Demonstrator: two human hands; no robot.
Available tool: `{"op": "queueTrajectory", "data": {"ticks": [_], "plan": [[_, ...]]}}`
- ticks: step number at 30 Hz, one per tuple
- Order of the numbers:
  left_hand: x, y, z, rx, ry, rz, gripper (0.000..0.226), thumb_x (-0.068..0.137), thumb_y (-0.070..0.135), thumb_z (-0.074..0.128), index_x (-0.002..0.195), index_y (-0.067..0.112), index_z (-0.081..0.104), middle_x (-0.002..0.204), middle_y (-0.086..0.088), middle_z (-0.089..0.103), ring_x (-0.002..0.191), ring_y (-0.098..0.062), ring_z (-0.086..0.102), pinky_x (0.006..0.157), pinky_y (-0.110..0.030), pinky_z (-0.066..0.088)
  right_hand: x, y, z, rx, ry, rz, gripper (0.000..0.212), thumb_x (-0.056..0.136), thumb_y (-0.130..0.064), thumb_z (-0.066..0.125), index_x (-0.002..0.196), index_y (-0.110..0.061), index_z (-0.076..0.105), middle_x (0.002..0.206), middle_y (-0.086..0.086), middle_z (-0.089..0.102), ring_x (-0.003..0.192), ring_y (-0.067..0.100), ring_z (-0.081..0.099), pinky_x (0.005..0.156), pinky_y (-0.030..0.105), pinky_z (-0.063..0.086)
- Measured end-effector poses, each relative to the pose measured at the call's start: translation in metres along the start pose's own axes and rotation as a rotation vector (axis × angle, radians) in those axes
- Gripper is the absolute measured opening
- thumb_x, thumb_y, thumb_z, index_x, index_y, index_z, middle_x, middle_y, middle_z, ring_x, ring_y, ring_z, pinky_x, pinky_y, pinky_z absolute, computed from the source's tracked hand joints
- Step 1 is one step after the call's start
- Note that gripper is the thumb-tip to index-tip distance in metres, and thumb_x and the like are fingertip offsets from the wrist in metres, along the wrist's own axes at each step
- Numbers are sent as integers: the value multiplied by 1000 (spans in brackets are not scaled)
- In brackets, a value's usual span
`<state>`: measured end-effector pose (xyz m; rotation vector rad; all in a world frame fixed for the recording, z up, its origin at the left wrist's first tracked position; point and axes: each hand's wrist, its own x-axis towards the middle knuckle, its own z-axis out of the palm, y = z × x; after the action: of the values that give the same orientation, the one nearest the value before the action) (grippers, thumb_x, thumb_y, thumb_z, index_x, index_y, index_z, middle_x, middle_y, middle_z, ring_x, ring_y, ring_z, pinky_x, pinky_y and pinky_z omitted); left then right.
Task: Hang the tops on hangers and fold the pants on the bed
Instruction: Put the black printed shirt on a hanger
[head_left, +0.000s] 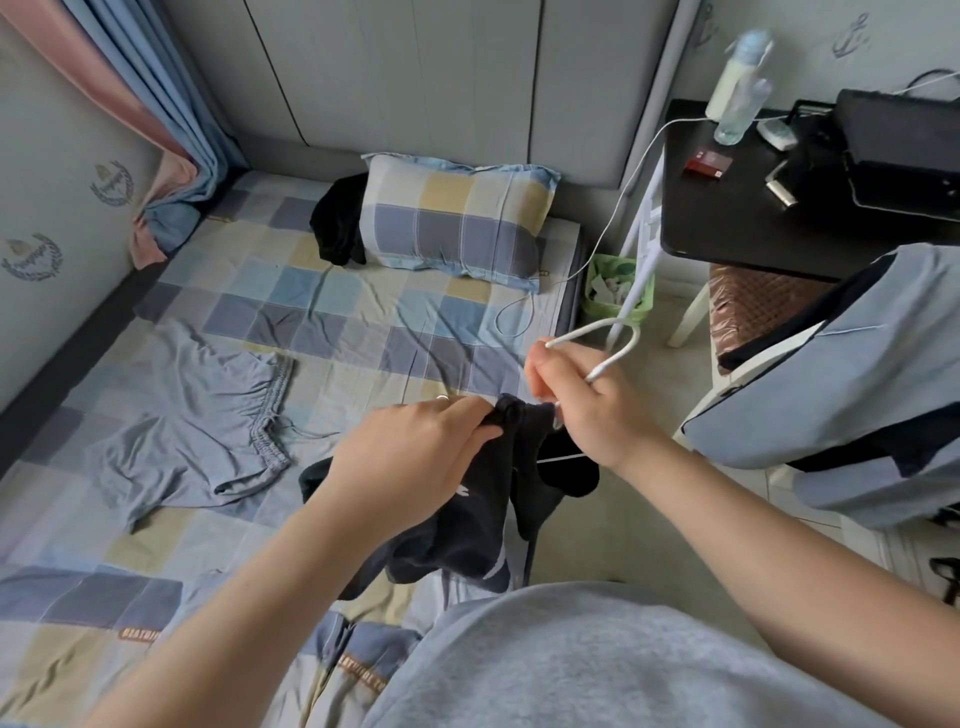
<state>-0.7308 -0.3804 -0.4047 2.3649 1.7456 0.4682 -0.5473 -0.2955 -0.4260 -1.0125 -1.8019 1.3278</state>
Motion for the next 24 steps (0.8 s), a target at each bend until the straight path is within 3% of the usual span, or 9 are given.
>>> {"op": "queueTrajectory", "data": {"ticks": [2,4,6,8,11,14,16,20,24], "plan": [[1,1,2,-40,1,-40,32,103,37,43,98,13,64,77,2,61,64,-28,60,55,-40,49,1,-1,-4,26,7,18,34,97,-40,44,76,-14,53,67,9,46,63,25,44,65,38,38],[0,-2,4,-97,36,-115,27,103,33,48,96,13,64,73,5,57,64,-26,57,55,-37,46,0,-1,-8,-7,34,-27,25,96,-39,49,92,-16,57,81,0,58,76,18,57,75,33,46],[-2,-9,2,-153,116,-209,24,101,29,51,90,12,64,66,6,54,59,-23,54,53,-38,44,-4,4,-14,-138,197,-143,23,95,-31,54,106,-10,57,103,0,61,102,15,60,94,26,43],[-4,-16,0,-208,204,-290,23,101,25,53,85,12,63,58,5,52,53,-18,52,50,-40,45,-10,11,-17,-232,342,-230,22,94,-22,56,108,-6,60,107,4,62,107,16,58,96,25,42],[-6,-20,-3,-273,300,-361,22,101,22,54,85,11,64,53,2,51,48,-17,49,47,-40,42,-16,24,-9,-142,172,-113,15,94,-16,58,106,-13,64,103,-4,68,100,11,64,89,33,52],[-6,-15,-4,-358,346,-397,20,102,22,55,87,13,65,55,2,53,52,-18,50,48,-34,39,-14,41,8,-170,-98,49,35,95,-16,64,127,-29,57,126,-13,62,119,5,56,103,34,47],[-6,-11,-4,-408,370,-427,22,102,23,55,83,16,63,59,2,56,53,-16,51,48,-29,38,-8,49,19,-191,-180,75,44,94,-24,65,137,-26,54,133,-10,58,125,7,52,107,33,43],[-3,-9,-4,-476,374,-479,25,102,25,54,79,15,61,58,-1,57,54,-20,52,50,-33,39,1,60,41,-221,-188,82,42,92,-37,60,132,-26,57,122,-13,60,116,6,56,97,26,45],[-3,-8,-2,-493,353,-509,29,101,24,55,72,19,55,56,9,52,50,-11,44,47,-20,33,6,70,46,-272,-145,-9,18,95,-28,55,107,-18,64,103,-7,58,97,8,57,84,20,44]]}}
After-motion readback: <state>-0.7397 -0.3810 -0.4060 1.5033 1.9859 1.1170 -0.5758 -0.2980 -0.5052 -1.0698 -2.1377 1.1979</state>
